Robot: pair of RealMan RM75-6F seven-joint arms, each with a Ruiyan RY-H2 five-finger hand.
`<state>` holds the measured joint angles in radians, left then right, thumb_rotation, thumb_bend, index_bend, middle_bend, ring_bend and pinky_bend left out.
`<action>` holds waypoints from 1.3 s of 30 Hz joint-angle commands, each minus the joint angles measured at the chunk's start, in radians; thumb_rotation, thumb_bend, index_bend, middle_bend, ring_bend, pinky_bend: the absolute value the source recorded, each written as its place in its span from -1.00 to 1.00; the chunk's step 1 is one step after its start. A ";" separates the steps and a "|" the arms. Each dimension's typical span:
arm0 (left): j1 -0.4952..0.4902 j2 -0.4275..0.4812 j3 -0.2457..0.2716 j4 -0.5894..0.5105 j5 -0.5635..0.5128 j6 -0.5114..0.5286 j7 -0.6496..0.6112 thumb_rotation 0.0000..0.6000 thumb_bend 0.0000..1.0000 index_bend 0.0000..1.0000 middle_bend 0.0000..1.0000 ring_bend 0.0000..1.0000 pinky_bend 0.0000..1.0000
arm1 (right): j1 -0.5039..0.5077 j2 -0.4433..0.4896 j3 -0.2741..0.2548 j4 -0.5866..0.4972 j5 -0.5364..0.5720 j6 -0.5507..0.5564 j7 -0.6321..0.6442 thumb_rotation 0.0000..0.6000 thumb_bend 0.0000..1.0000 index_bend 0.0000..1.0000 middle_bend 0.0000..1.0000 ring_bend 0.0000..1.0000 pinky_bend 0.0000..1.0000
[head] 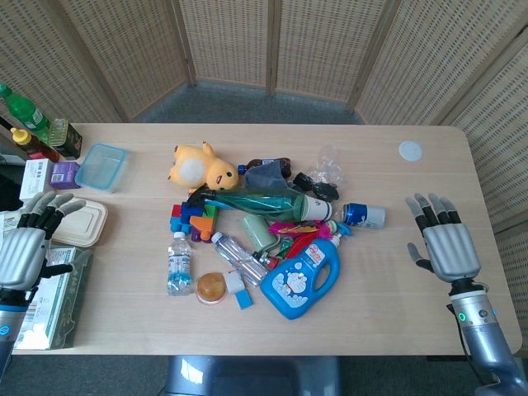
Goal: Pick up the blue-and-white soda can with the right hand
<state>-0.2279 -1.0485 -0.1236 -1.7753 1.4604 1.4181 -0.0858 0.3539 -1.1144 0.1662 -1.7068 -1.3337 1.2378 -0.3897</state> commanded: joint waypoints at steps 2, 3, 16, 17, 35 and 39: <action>0.001 0.003 0.001 -0.002 0.002 0.001 -0.001 0.89 -0.47 -0.62 -0.70 -1.00 -1.00 | 0.047 -0.025 0.017 0.018 0.053 -0.069 -0.024 0.74 -0.51 -1.00 -1.00 -1.00 -1.00; 0.000 0.003 0.002 -0.004 0.004 0.001 0.000 0.89 -0.47 -0.62 -0.70 -1.00 -1.00 | 0.061 -0.033 0.022 0.025 0.068 -0.089 -0.024 0.74 -0.54 -1.00 -1.00 -1.00 -1.00; -0.005 0.007 0.002 -0.013 0.009 -0.002 0.007 0.88 -0.48 -0.62 -0.70 -1.00 -1.00 | 0.199 -0.150 0.032 0.160 0.210 -0.270 -0.072 0.73 -0.82 -1.00 -1.00 -1.00 -1.00; -0.005 0.006 0.002 -0.012 0.010 -0.003 0.007 0.88 -0.48 -0.62 -0.70 -1.00 -1.00 | 0.207 -0.159 0.031 0.173 0.220 -0.282 -0.071 0.73 -0.83 -1.00 -1.00 -1.00 -1.00; -0.013 0.007 0.000 -0.018 0.006 -0.011 0.016 0.89 -0.48 -0.62 -0.70 -1.00 -1.00 | 0.360 -0.346 0.023 0.491 0.381 -0.481 -0.072 0.71 -0.83 -1.00 -1.00 -1.00 -1.00; -0.013 0.009 0.001 -0.020 0.007 -0.010 0.019 0.88 -0.48 -0.62 -0.70 -1.00 -1.00 | 0.386 -0.384 0.023 0.553 0.414 -0.514 -0.067 0.71 -0.83 -1.00 -1.00 -1.00 -1.00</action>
<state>-0.2412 -1.0398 -0.1227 -1.7955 1.4673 1.4077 -0.0673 0.7269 -1.4824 0.1898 -1.1730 -0.9343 0.7388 -0.4578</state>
